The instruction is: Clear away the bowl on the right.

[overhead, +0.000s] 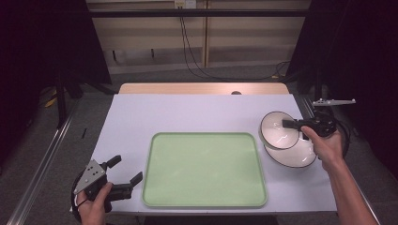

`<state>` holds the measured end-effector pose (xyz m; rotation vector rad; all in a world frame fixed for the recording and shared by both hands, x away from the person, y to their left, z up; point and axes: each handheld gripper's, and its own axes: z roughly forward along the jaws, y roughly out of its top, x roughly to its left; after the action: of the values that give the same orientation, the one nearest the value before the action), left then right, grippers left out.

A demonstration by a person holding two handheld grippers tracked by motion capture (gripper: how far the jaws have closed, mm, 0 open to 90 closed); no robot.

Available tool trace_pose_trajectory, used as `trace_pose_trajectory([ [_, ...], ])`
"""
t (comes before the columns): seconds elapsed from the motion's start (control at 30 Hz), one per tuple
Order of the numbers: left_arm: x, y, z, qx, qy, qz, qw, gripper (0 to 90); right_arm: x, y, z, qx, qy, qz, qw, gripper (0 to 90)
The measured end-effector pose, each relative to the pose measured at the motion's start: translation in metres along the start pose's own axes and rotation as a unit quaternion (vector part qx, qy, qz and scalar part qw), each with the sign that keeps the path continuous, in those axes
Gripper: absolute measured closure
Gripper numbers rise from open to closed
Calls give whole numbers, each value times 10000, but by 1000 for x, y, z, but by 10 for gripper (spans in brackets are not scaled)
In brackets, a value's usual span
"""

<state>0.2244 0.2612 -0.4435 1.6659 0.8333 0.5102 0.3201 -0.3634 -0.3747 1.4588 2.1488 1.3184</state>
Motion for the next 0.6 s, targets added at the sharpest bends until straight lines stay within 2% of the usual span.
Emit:
trace_pose_trajectory([
  [0.37, -1, 0, 0, -8, -3, 8, 10000, 10, 8, 2, 11, 145, 55, -107, 9998, 822],
  [0.6, 0, 0, 1, 15, -10, 21, 10000, 10, 13, 9, 27, 286, 112, -178, 9994, 822],
])
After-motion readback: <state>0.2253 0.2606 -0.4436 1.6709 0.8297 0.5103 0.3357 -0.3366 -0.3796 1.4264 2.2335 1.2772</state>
